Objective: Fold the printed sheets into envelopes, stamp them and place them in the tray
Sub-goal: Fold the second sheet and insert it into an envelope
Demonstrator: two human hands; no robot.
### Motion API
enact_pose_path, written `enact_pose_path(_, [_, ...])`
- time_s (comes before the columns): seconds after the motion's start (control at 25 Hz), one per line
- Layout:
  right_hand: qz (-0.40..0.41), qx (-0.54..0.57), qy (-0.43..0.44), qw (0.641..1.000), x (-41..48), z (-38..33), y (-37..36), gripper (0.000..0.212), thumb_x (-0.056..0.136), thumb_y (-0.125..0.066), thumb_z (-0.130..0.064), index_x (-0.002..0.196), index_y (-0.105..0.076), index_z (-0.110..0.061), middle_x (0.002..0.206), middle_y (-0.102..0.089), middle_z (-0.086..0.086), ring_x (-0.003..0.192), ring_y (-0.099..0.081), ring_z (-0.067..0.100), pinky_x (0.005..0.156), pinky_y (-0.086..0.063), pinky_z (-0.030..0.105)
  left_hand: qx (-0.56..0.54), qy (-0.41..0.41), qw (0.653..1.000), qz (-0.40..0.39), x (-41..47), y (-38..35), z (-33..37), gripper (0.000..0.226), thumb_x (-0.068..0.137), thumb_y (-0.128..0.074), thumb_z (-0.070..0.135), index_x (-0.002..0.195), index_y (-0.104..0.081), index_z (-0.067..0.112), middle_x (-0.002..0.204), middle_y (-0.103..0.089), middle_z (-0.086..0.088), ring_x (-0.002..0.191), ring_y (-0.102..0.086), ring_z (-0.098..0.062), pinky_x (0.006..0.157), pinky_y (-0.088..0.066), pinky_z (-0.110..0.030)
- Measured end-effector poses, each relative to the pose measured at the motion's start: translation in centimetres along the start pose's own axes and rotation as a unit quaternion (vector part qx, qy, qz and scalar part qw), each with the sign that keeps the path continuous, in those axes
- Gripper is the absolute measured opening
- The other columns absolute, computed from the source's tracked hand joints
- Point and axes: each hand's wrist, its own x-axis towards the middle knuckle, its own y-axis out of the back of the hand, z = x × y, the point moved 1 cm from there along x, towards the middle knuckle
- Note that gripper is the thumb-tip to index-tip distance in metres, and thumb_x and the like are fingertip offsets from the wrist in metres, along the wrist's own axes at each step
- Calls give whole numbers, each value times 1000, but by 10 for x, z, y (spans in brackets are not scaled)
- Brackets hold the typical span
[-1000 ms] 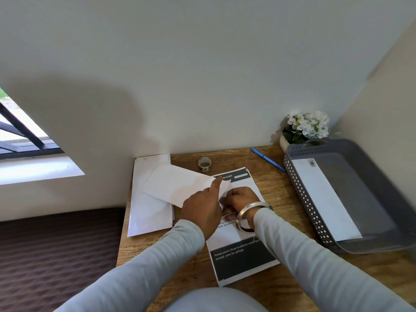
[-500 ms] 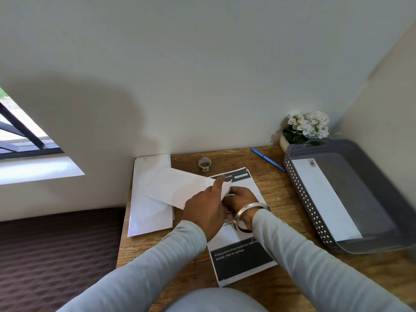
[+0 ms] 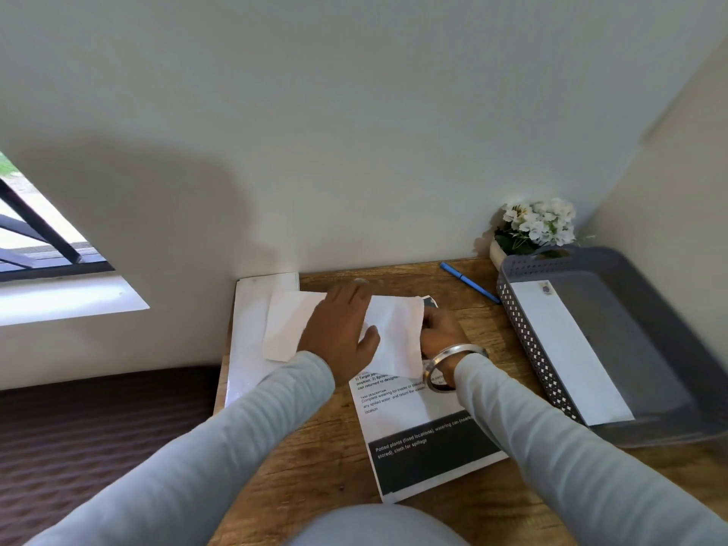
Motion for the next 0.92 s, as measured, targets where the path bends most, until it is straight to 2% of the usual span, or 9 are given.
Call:
enact_pose_path(0.12, [-20, -53, 53, 997, 7, -13, 8, 25, 92, -63, -5, 82, -76, -24, 78, -71, -8, 81, -65, 19, 78, -54, 41, -18, -19, 1000, -1, 17, 11, -2, 61, 80, -59, 24, 140, -48, 19, 133, -55, -1, 123, -48, -23, 102, -45, -45])
enact_pose_path(0.28, [1, -229, 177, 957, 15, -36, 18, 26, 97, -50, 0, 117, -66, -5, 90, -58, -6, 91, -54, 16, 79, -42, 29, -102, 12, 993, -52, 33, 23, -3, 70, 81, -57, 27, 149, -39, 25, 135, -60, 4, 127, -52, -22, 111, -38, -41])
enact_pose_path(0.4, [-6, -251, 221, 942, 20, -51, 26, 25, 92, -55, -11, 113, -67, -20, 100, -69, 1, 91, -62, 18, 84, -53, 37, -149, 16, 988, -24, 47, 35, -6, 56, 85, -63, 29, 140, -53, 25, 117, -65, 5, 112, -61, -18, 102, -47, -39])
enact_pose_path(0.52, [-34, -145, 248, 957, 16, -64, 30, 9, 82, -68, -17, 90, -69, -20, 85, -74, 10, 78, -70, 24, 72, -59, 49, -180, 33, 983, -13, 59, 52, -6, 17, 92, -68, 22, 109, -70, 24, 101, -65, 5, 94, -62, -9, 87, -45, -27])
enact_pose_path(0.6, [-24, -16, 253, 967, 8, -84, 35, 6, 90, -69, -16, 85, -72, -14, 77, -73, 7, 70, -66, 18, 65, -55, 39, -248, 50, 968, -1, 64, 65, -5, 3, 93, -69, 18, 93, -70, 21, 90, -69, 4, 82, -62, -4, 82, -45, -24])
enact_pose_path(0.72, [-40, 134, 204, 969, -1, -108, 45, 41, 95, -58, -48, 94, -75, -11, 81, -72, 1, 75, -67, 17, 65, -57, 31, -368, 83, 924, 60, 65, 80, -6, 11, 92, -67, 20, 90, -70, 9, 86, -71, -12, 78, -63, -15, 80, -51, -38])
enact_pose_path(0.76, [-48, 161, 203, 965, -3, -110, 46, 38, 94, -60, -47, 98, -73, -12, 86, -74, 2, 80, -70, 21, 68, -60, 35, -407, 100, 904, 84, 64, 84, -4, 13, 92, -66, 20, 91, -70, 7, 91, -72, -16, 81, -64, -19, 82, -53, -43])
enact_pose_path(0.84, [-67, 169, 238, 954, -11, -111, 41, 18, 93, -67, -17, 108, -68, -7, 94, -76, 4, 89, -72, 24, 75, -61, 36, -484, 128, 859, 111, 62, 88, 0, 14, 93, -65, 19, 95, -70, 6, 101, -72, -17, 90, -66, -25, 90, -54, -53])
enact_pose_path(0.92, [-61, 129, 283, 949, -14, -109, 36, 20, 90, -67, 2, 107, -68, -8, 94, -77, 2, 91, -73, 19, 79, -59, 33, -533, 143, 826, 119, 58, 89, 7, 17, 95, -64, 17, 103, -68, 2, 111, -71, -19, 96, -67, -27, 95, -52, -55])
